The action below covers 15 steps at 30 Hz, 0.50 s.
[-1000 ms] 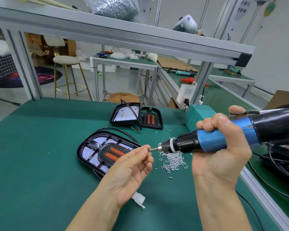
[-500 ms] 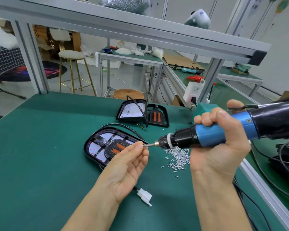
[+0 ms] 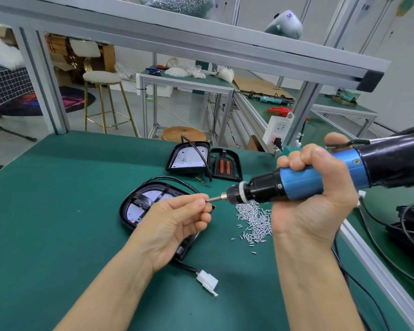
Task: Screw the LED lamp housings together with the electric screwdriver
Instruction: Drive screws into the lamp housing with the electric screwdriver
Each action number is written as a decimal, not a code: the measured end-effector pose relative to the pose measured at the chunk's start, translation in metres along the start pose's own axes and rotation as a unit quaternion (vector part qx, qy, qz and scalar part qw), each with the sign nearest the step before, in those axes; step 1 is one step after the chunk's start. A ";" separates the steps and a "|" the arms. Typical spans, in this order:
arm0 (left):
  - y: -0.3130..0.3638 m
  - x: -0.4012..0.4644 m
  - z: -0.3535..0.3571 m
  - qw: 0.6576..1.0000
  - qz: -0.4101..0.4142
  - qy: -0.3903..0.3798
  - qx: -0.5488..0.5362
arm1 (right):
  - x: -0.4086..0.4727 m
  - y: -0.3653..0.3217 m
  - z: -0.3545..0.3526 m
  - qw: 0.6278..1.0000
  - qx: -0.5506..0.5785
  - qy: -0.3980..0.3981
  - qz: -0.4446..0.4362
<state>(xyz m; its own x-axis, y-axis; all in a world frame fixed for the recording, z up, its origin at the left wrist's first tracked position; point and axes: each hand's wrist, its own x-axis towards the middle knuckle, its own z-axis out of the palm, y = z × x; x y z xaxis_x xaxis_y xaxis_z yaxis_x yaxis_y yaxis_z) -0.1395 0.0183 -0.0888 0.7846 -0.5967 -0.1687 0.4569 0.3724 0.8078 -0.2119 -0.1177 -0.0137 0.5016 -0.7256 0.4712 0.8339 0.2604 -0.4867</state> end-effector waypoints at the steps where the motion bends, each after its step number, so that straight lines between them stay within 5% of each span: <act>1: 0.004 0.001 -0.003 1.000 0.006 -0.007 0.030 | 0.002 0.002 0.001 1.000 0.005 -0.001 0.003; 7: 0.020 0.015 -0.018 0.953 0.095 -0.006 0.288 | 0.006 0.021 -0.001 1.000 -0.002 -0.002 0.017; 15: 0.021 0.036 -0.037 0.942 0.084 0.046 0.323 | 0.021 0.047 -0.016 0.999 -0.024 0.018 0.033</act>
<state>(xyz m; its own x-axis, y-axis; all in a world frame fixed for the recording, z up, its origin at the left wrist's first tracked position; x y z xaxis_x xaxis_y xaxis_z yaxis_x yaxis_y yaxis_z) -0.0862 0.0314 -0.0989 0.8692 -0.4935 -0.0327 -0.0035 -0.0722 0.9974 -0.1654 -0.1309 -0.0384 0.5465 -0.7303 0.4099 0.7865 0.2793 -0.5508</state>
